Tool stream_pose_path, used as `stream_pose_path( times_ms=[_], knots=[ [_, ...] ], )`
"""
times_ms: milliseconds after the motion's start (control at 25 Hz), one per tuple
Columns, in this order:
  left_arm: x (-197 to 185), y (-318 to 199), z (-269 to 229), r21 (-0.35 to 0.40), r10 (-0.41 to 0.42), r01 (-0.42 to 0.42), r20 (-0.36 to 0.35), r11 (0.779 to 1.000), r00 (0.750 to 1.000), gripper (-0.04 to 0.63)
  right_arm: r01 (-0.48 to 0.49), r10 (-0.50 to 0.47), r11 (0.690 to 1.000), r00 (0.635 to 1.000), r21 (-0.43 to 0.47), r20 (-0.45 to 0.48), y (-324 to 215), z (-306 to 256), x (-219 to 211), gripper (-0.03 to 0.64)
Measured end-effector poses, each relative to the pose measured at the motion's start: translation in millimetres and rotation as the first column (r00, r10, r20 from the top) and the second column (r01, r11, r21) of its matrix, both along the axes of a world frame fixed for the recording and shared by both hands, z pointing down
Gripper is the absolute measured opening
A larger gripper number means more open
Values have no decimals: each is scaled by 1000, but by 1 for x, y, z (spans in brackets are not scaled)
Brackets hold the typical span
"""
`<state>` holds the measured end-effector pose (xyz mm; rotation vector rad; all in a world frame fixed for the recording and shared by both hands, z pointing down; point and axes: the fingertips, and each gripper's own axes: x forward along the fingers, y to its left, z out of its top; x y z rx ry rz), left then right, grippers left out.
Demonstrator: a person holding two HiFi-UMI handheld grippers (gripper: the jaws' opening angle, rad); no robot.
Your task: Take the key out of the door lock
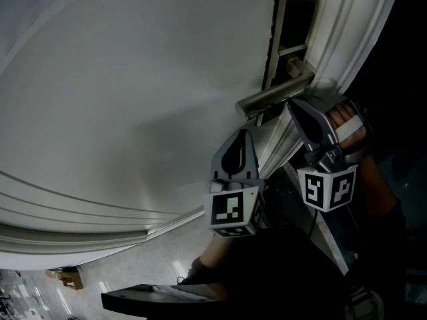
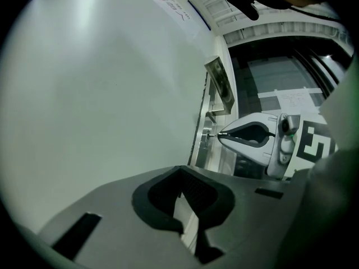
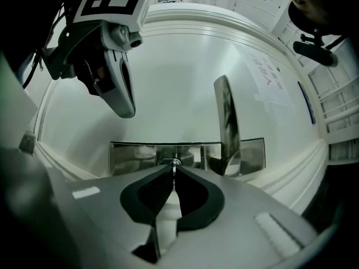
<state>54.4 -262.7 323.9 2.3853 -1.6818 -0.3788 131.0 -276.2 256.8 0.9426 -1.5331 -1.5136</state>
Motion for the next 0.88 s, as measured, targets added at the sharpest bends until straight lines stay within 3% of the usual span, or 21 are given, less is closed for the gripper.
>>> stream_pose_path(
  times_ms=[880],
  knots=[
    [-2,-1,4,-7,-4,4,4,1000,1000,0,-2,2,1000,1000,7,-2,-1,1,1,12]
  ],
)
